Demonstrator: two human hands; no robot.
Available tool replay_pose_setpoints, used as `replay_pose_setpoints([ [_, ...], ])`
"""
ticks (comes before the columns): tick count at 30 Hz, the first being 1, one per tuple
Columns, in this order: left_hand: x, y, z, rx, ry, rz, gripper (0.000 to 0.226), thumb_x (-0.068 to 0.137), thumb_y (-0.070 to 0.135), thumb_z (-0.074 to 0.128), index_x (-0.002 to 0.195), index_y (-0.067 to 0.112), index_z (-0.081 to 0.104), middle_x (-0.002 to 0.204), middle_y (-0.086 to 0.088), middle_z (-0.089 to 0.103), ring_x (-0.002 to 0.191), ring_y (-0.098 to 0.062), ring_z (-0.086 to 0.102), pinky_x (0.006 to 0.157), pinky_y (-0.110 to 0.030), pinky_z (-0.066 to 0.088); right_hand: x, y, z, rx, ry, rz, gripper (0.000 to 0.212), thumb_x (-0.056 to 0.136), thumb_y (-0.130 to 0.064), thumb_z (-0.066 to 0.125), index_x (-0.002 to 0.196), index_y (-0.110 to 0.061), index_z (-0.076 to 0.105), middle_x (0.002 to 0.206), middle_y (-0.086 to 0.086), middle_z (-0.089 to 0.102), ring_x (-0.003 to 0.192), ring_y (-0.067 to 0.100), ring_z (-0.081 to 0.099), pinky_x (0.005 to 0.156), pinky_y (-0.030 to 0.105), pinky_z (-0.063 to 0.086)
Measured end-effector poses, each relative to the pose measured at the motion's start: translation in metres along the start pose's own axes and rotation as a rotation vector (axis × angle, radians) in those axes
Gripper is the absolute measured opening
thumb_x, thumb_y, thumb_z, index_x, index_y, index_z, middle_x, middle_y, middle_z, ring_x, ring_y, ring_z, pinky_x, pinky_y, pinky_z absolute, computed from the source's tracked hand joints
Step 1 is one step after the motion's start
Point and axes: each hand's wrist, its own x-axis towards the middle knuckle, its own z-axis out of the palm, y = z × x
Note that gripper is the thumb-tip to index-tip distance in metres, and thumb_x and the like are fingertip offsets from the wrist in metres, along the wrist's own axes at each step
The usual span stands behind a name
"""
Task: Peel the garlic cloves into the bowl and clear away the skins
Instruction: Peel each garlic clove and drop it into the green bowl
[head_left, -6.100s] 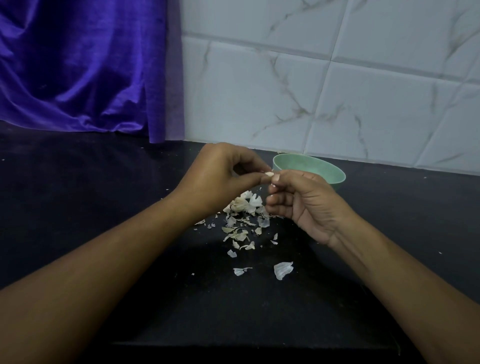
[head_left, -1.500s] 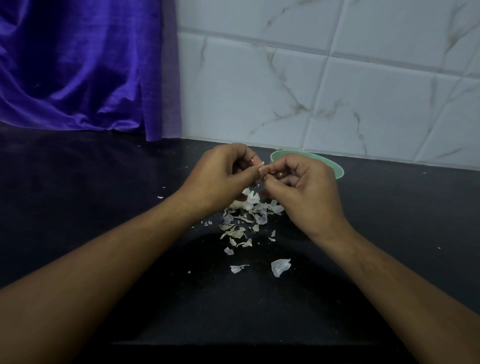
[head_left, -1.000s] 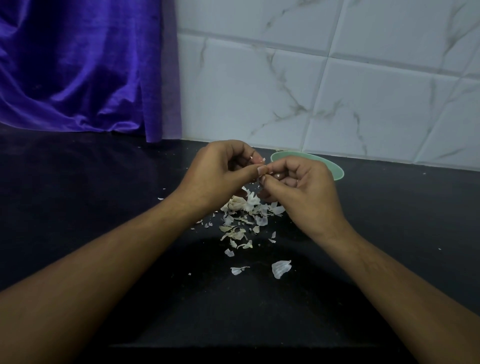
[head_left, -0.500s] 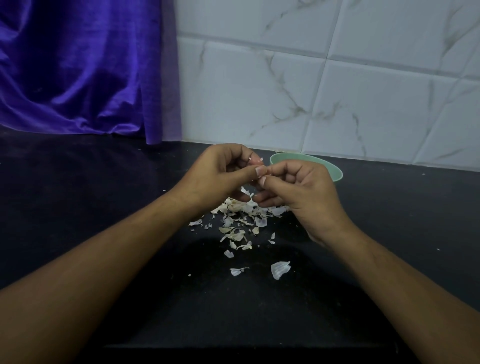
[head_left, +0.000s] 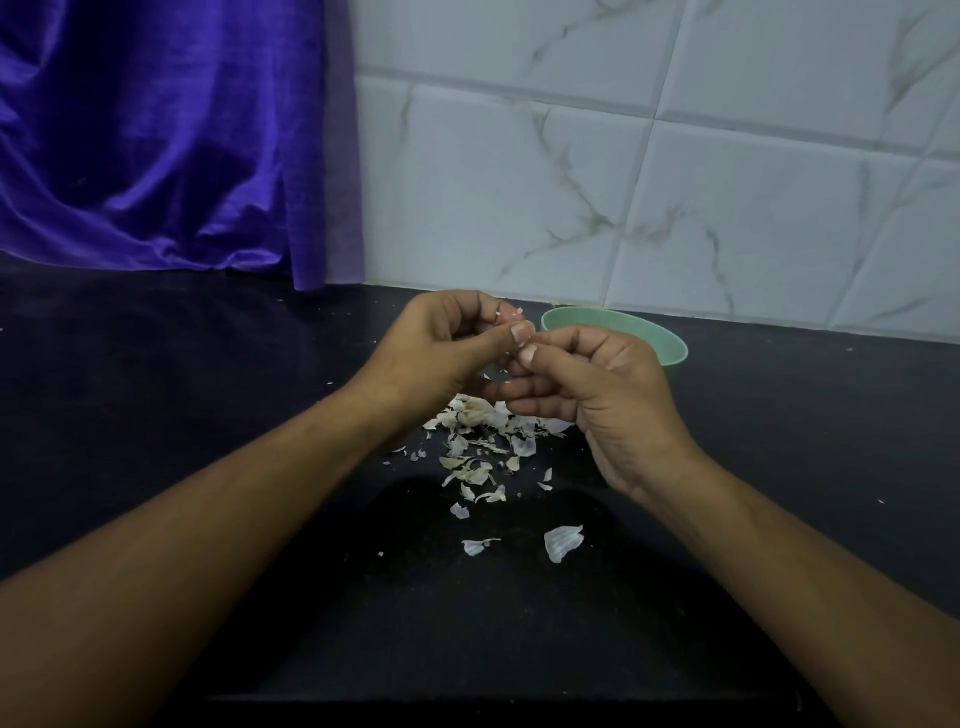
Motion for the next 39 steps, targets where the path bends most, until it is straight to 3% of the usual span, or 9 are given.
replay_pose_setpoints([
  [10, 0.000, 0.000, 0.001, -0.021, -0.011, -0.005, 0.002, 0.099, 0.012, 0.067, 0.098, 0.010, 0.067, 0.084, -0.003, 0.070, 0.076, -0.010, 0.068, 0.062, -0.027, 0.059, 0.003, 0.001, -0.002, 0.044, -0.032, 0.017, 0.002, 0.092, -0.003, 0.071, 0.093, -0.001, 0.072, 0.085, 0.016, 0.076, 0.070, 0.022, 0.075, 0.063, 0.028, 0.063],
  [14, 0.002, -0.001, 0.000, 0.071, 0.032, 0.034, 0.009, 0.097, 0.012, 0.072, 0.104, 0.007, 0.071, 0.090, -0.008, 0.072, 0.080, -0.020, 0.070, 0.072, -0.042, 0.064, 0.005, 0.001, -0.007, -0.029, 0.003, -0.083, 0.006, 0.092, 0.003, 0.070, 0.096, -0.001, 0.070, 0.086, 0.017, 0.077, 0.073, 0.027, 0.075, 0.068, 0.037, 0.065],
  [19, 0.002, -0.005, -0.005, 0.255, 0.081, 0.090, 0.005, 0.092, 0.020, 0.080, 0.094, 0.017, 0.077, 0.088, -0.009, 0.078, 0.089, -0.039, 0.074, 0.077, -0.060, 0.063, 0.006, 0.005, -0.010, -0.232, 0.042, -0.234, 0.010, 0.090, 0.003, 0.074, 0.096, -0.006, 0.073, 0.082, 0.011, 0.076, 0.076, 0.029, 0.077, 0.074, 0.053, 0.064],
  [24, 0.002, -0.001, -0.006, 0.354, 0.094, 0.126, 0.006, 0.090, 0.022, 0.082, 0.088, 0.018, 0.078, 0.079, -0.003, 0.076, 0.080, -0.038, 0.073, 0.071, -0.060, 0.062, 0.008, 0.009, -0.010, -0.305, 0.054, -0.279, 0.013, 0.091, 0.002, 0.073, 0.096, -0.010, 0.075, 0.084, 0.017, 0.074, 0.077, 0.031, 0.077, 0.076, 0.058, 0.063],
  [28, 0.003, -0.001, -0.006, 0.461, 0.086, 0.179, 0.007, 0.091, 0.025, 0.080, 0.088, 0.021, 0.075, 0.079, 0.002, 0.075, 0.077, -0.027, 0.073, 0.070, -0.053, 0.062, 0.008, 0.010, -0.010, -0.304, 0.049, -0.283, 0.010, 0.093, 0.001, 0.073, 0.096, -0.009, 0.073, 0.082, 0.017, 0.074, 0.077, 0.031, 0.077, 0.074, 0.060, 0.063],
  [35, 0.002, -0.003, -0.006, 0.385, -0.013, 0.112, 0.019, 0.092, 0.036, 0.067, 0.094, 0.018, 0.071, 0.090, -0.004, 0.076, 0.089, -0.033, 0.074, 0.080, -0.060, 0.060, 0.007, 0.005, -0.011, -0.293, 0.007, -0.299, 0.014, 0.092, -0.003, 0.074, 0.106, -0.006, 0.074, 0.090, 0.012, 0.077, 0.083, 0.032, 0.077, 0.076, 0.058, 0.063],
  [39, 0.001, -0.004, -0.006, 0.322, -0.036, 0.062, 0.017, 0.098, 0.032, 0.064, 0.097, 0.016, 0.069, 0.097, -0.007, 0.076, 0.092, -0.031, 0.074, 0.080, -0.062, 0.060, 0.008, 0.002, -0.013, -0.243, 0.002, -0.251, 0.012, 0.092, -0.001, 0.073, 0.103, -0.003, 0.074, 0.090, 0.018, 0.076, 0.085, 0.037, 0.077, 0.078, 0.060, 0.062],
])
